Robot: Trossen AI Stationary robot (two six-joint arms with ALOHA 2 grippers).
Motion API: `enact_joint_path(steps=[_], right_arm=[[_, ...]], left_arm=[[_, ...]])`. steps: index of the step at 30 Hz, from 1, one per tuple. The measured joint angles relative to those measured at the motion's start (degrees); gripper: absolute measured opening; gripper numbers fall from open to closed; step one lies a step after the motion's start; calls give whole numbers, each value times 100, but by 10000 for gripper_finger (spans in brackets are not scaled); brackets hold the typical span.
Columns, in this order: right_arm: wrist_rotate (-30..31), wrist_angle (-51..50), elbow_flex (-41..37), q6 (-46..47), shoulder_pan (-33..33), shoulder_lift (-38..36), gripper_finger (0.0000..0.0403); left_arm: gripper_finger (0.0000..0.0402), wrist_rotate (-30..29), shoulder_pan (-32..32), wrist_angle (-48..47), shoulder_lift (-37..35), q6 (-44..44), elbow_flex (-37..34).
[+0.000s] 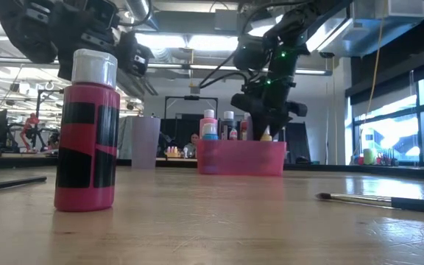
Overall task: Pick & Place Paint Supplies
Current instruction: Put the yellow paint bottle into the red bin, then put the black paint brush into the purple cup
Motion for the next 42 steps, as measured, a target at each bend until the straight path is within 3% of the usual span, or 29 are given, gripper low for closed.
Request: enact_joint_path(steps=[5,13,26,33,38,42], right_arm=[[1,0,0,0,-50,0,146],[25,3,0,-2,-50,0,225],[113,-16,0,41,116,0,270],[366,-576,286,44,264,-2,288],[514,-1169,660,52,417,-2,297],[871,-2051,1099,94,616,-2,298]], left_arm=[[249,97,-91,-72,0,-4,0],[249,95,-132,-129,0,-9,0],[249,344,-132,-238,0,-15,0],[249,327,-132,-236,0,-20,0],[249,91,-162,-350,-2,-18,0],[249,-541,-326,-560,-2,-130,0]])
